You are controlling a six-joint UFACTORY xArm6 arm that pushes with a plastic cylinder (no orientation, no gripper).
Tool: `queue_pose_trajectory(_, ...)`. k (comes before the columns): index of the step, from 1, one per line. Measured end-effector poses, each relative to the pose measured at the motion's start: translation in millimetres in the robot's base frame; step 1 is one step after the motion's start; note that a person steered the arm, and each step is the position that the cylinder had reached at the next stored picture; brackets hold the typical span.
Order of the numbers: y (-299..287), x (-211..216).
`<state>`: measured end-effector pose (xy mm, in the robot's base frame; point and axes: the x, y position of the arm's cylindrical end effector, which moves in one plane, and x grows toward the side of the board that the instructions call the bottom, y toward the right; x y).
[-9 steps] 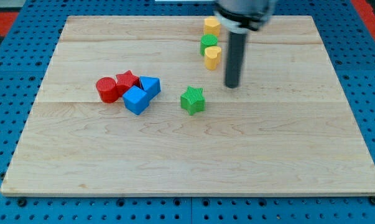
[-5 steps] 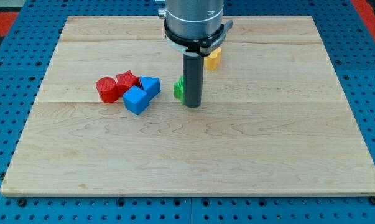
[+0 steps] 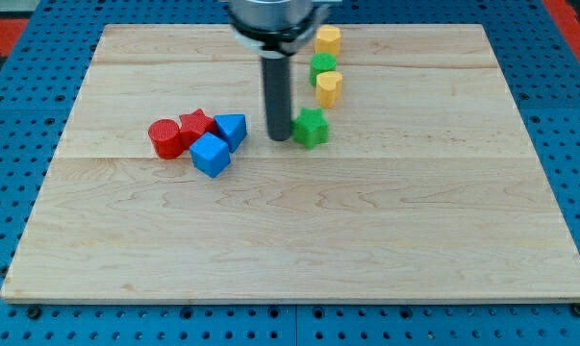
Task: Move the green star below the yellow heart
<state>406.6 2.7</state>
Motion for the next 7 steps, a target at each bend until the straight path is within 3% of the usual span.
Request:
queue_pose_trajectory(5,103,11)
queue_pose_trajectory(6,119,-4)
queue_pose_trajectory(7,66,-15)
